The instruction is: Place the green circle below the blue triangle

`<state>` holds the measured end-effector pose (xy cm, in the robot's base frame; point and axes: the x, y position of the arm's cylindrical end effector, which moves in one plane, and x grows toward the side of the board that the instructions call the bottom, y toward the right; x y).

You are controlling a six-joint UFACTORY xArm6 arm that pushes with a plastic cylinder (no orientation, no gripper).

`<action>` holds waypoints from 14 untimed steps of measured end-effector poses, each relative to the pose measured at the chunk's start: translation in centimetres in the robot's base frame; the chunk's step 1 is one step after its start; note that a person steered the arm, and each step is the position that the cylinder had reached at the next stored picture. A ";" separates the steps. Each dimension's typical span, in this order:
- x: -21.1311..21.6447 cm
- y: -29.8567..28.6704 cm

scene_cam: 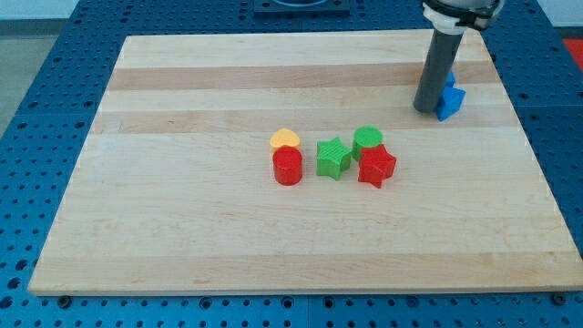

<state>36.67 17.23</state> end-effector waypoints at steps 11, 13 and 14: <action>7.5 -4.6; 12.4 -4.9; 12.6 -3.3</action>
<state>49.31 13.97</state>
